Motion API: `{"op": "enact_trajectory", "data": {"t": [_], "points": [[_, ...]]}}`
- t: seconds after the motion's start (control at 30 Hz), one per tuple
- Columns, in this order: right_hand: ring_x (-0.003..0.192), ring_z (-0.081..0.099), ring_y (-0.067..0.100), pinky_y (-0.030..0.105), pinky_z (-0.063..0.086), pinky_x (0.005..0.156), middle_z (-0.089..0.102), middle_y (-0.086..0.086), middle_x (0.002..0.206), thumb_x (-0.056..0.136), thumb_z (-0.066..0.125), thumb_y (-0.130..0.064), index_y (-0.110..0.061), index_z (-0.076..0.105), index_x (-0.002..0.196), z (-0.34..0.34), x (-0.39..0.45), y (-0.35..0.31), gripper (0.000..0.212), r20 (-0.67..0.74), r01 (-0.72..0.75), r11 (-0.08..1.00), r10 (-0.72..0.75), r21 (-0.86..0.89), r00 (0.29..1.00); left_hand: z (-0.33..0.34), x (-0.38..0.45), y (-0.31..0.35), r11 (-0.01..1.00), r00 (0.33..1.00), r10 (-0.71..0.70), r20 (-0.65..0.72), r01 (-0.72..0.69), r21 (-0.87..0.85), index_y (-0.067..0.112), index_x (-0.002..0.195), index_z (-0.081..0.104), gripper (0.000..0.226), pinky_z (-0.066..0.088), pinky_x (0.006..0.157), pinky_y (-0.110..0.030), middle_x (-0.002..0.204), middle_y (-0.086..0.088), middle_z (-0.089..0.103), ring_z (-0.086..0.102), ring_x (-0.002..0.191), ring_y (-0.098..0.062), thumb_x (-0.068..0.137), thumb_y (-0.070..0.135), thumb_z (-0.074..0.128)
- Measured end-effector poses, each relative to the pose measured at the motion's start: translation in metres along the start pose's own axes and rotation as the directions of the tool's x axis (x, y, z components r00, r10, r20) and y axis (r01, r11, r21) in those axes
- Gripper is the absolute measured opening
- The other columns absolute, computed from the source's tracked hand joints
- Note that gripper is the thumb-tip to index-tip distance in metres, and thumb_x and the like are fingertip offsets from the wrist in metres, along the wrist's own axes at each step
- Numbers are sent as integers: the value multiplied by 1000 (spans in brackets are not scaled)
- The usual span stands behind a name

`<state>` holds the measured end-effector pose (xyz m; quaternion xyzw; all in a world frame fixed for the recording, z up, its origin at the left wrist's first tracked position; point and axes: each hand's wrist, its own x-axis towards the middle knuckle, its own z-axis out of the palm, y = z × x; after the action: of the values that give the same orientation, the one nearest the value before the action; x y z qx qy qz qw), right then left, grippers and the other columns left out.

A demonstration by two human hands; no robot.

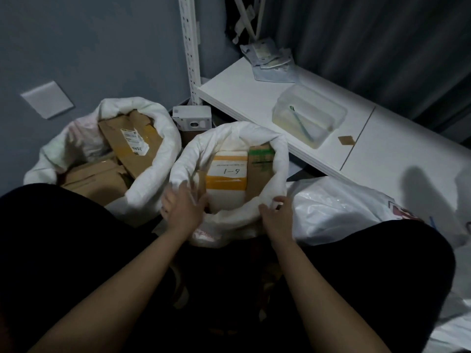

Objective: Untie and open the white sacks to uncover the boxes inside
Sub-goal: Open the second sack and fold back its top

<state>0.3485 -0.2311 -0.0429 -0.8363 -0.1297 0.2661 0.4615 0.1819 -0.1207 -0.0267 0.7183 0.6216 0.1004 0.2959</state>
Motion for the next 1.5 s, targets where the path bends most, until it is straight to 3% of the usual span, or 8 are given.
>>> {"op": "enact_trajectory", "data": {"t": [0.17, 0.3, 0.43, 0.67, 0.77, 1.0, 1.37, 1.5], "points": [[112, 50, 34, 49, 45, 96, 41, 16, 130, 77, 73, -46, -18, 40, 126, 23, -5, -1, 65, -99, -79, 982, 63, -172, 993, 3, 20, -14, 937, 978, -175, 114, 201, -286, 5, 140, 35, 70, 37, 97, -38, 141, -18, 42, 44, 126, -34, 87, 41, 63], [95, 62, 24, 39, 53, 85, 62, 12, 105, 94, 57, -20, -7, 58, 113, 22, 1, -10, 23, -495, -127, 962, -10, -242, 869, 11, 24, -22, 942, 971, -203, 130, 230, -246, 0, 136, 39, 66, 40, 95, -36, 132, -19, 51, 50, 121, -34, 84, 27, 68], [99, 55, 20, 30, 50, 83, 55, 8, 113, 81, 72, -3, -9, 54, 122, -6, 3, -8, 45, -48, -3, 974, 14, 228, 999, 6, 32, -22, 842, 946, -247, 209, 317, -436, 1, 129, 47, 49, 47, 87, -37, 124, -17, 58, 57, 110, -33, 84, 4, 66], [115, 58, 27, 34, 55, 83, 57, 13, 132, 91, 60, -4, -19, 49, 130, -10, 18, -4, 43, 157, -268, 470, 261, 841, 952, -2, 50, -24, -7, 889, -143, 435, 439, -899, 9, 135, 49, 45, 59, 69, -29, 116, -13, 64, 69, 89, -20, 91, -1, 55], [117, 56, 29, 39, 54, 87, 53, 13, 136, 94, 57, -5, -19, 47, 129, -19, 19, 9, 39, 147, -301, 638, 284, 708, 948, 6, 58, -37, 76, 850, -137, 509, 522, -850, 9, 135, 48, 47, 59, 72, -32, 123, -17, 61, 67, 94, -23, 90, -2, 56], [129, 41, 31, 43, 38, 107, 40, 15, 142, 82, 60, -8, -14, 34, 143, -15, 27, -8, 66, -174, -3, 1000, 1, -15, 985, 21, 69, -23, 801, 886, -394, 245, 462, -382, 3, 137, 40, 56, 47, 94, -42, 134, -22, 47, 53, 116, -38, 84, 10, 58], [108, 57, 40, 40, 43, 78, 54, 18, 125, 98, 45, -36, -15, 34, 138, -4, 74, -39, 46, -13, 145, 787, -191, -599, 982, 29, 104, -19, 811, 877, -468, 110, 476, -340, -11, 127, 45, 61, 44, 92, -44, 124, -29, 54, 53, 113, -42, 90, 35, 61], [98, 60, 36, 33, 39, 73, 63, 17, 104, 100, 45, -23, -11, 50, 118, -7, 94, -32, 23, -116, 93, 896, -158, -434, 981, 31, 112, -19, 866, 921, -365, 138, 390, -313, -10, 120, 50, 36, 42, 94, -44, 121, -28, 56, 52, 114, -43, 96, 17, 49]]}}
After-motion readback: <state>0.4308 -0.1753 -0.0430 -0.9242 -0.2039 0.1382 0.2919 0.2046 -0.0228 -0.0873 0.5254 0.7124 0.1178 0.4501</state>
